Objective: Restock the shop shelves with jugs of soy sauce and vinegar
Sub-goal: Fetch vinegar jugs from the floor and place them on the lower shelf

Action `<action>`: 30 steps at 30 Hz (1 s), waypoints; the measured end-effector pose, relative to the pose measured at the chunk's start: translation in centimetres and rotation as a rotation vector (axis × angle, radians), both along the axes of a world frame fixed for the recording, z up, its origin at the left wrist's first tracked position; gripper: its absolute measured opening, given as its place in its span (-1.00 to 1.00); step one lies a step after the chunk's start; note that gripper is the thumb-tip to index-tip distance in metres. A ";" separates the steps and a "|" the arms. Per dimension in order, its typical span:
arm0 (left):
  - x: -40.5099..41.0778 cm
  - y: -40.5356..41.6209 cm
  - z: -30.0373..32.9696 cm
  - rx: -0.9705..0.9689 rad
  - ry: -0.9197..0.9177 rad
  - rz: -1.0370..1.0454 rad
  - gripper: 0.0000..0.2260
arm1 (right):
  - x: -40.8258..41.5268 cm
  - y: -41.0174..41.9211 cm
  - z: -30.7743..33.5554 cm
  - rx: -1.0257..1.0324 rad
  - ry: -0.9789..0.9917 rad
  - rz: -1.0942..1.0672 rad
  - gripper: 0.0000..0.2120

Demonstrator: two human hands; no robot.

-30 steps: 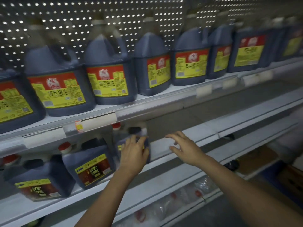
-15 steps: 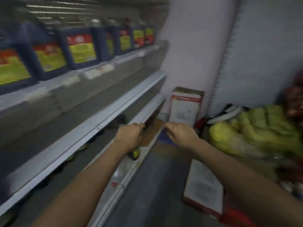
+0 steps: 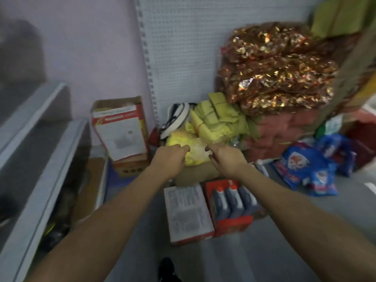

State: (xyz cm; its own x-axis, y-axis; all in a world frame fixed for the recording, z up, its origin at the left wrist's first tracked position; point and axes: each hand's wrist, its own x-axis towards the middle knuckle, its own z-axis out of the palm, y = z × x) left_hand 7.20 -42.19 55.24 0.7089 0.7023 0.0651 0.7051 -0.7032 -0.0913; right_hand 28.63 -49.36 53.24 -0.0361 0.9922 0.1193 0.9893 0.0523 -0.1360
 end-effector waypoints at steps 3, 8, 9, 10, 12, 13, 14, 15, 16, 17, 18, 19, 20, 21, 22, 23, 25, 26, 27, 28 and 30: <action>4.2 5.1 -1.9 -0.063 -0.019 -0.086 -0.69 | 2.9 2.3 -1.2 -0.017 0.038 -0.131 -0.72; 10.3 10.4 -4.8 -0.192 -0.030 -0.238 -0.67 | 7.8 3.1 -3.3 -0.058 0.127 -0.292 -0.72; 11.5 11.1 -5.3 -0.217 -0.042 -0.255 -0.66 | 8.9 2.9 -3.8 -0.062 0.138 -0.332 -0.72; 12.8 11.7 -5.8 -0.244 -0.053 -0.271 -0.64 | 10.2 2.6 -4.4 -0.076 0.142 -0.367 -0.74; 15.0 12.5 -7.1 -0.291 -0.061 -0.281 -0.62 | 12.4 1.9 -5.5 -0.106 0.147 -0.425 -0.75; 16.3 13.0 -8.1 -0.317 -0.062 -0.295 -0.63 | 13.8 1.7 -6.3 -0.119 0.155 -0.454 -0.75; 17.5 13.4 -9.1 -0.332 -0.062 -0.308 -0.64 | 15.2 1.6 -7.1 -0.137 0.169 -0.484 -0.76; 18.8 13.9 -10.4 -0.340 -0.063 -0.319 -0.66 | 16.6 1.7 -7.9 -0.156 0.185 -0.504 -0.76; 19.9 14.2 -11.7 -0.354 -0.052 -0.318 -0.67 | 17.7 1.8 -8.8 -0.173 0.202 -0.528 -0.77; 20.7 14.4 -12.9 -0.378 -0.053 -0.316 -0.66 | 18.8 1.8 -10.0 -0.189 0.224 -0.554 -0.79; 21.8 14.8 -14.5 -0.413 -0.052 -0.308 -0.64 | 20.1 2.2 -11.3 -0.222 0.245 -0.577 -0.79; 22.8 15.1 -16.1 -0.450 -0.058 -0.297 -0.62 | 21.1 2.6 -12.8 -0.253 0.265 -0.586 -0.79; 23.7 15.5 -18.0 -0.502 -0.059 -0.285 -0.60 | 22.2 3.1 -14.7 -0.284 0.279 -0.585 -0.77; 24.4 15.9 -20.0 -0.550 -0.064 -0.286 -0.59 | 23.1 3.7 -16.8 -0.306 0.302 -0.585 -0.76; 24.8 16.1 -21.8 -0.583 -0.051 -0.279 -0.58 | 23.5 4.2 -18.6 -0.330 0.326 -0.580 -0.75; 25.4 16.5 -24.4 -0.605 -0.028 -0.267 -0.57 | 24.1 4.8 -20.9 -0.358 0.348 -0.574 -0.75; 26.3 17.1 -29.5 -0.674 -0.008 -0.216 -0.53 | 24.5 5.7 -25.8 -0.425 0.353 -0.561 -0.73; 26.5 17.2 -31.9 -0.730 0.008 -0.189 -0.52 | 24.3 6.0 -28.3 -0.465 0.355 -0.551 -0.72; 26.6 17.3 -33.9 -0.773 0.020 -0.173 -0.52 | 23.8 6.0 -30.5 -0.499 0.372 -0.542 -0.71; 26.9 17.5 -36.3 -0.794 0.060 -0.159 -0.52 | 23.4 6.2 -33.3 -0.539 0.398 -0.536 -0.70; 27.3 18.0 -41.4 -0.810 0.114 -0.159 -0.52 | 22.4 6.3 -38.4 -0.616 0.437 -0.550 -0.70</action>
